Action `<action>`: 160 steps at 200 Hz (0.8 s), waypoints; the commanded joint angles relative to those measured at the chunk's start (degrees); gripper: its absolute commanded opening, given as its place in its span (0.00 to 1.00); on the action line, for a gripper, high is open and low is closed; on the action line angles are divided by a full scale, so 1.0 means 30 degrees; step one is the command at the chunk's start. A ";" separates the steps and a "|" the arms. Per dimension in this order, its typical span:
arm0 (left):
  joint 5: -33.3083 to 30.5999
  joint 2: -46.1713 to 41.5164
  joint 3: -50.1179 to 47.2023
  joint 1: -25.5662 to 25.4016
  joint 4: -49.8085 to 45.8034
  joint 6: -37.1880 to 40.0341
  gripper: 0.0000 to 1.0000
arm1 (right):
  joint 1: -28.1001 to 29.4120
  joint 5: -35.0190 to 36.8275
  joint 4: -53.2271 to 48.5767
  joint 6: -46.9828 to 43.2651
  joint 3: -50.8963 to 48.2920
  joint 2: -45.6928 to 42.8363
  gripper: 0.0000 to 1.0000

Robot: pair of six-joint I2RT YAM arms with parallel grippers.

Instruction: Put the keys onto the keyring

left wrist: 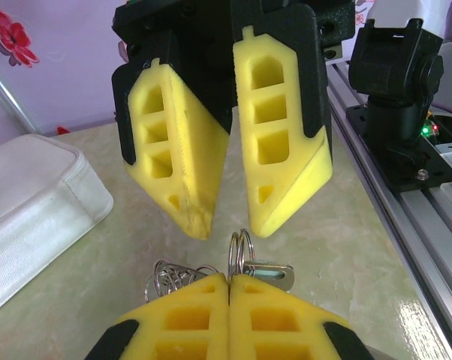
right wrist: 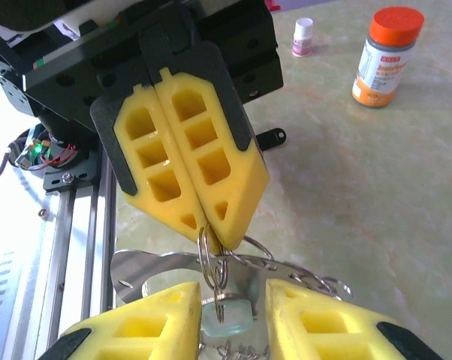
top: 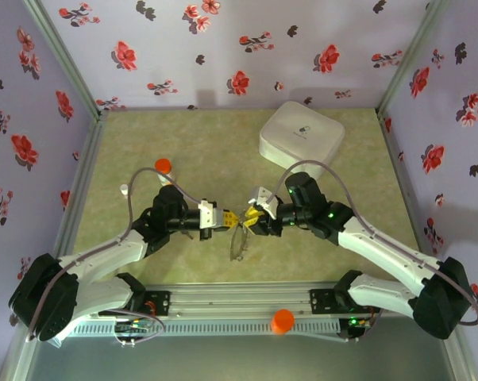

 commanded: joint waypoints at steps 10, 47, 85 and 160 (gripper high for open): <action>0.0265 -0.0271 -0.0090 -0.0120 0.1159 -0.0225 0.00 | -0.0090 -0.0486 0.0428 0.0355 -0.0009 0.0208 0.24; 0.0265 -0.0298 -0.0116 -0.0105 0.1103 -0.0129 0.00 | -0.0090 -0.0140 -0.1009 -0.0509 0.0207 0.0201 0.25; 0.0266 -0.0301 -0.0101 -0.0113 0.1013 -0.0045 0.00 | -0.0082 -0.0483 -0.1463 -0.0586 0.0300 0.0100 0.25; 0.0439 -0.0360 -0.0144 -0.0130 0.1286 -0.0396 0.00 | -0.0097 -0.0287 -0.1632 -0.0673 0.0644 0.0529 0.11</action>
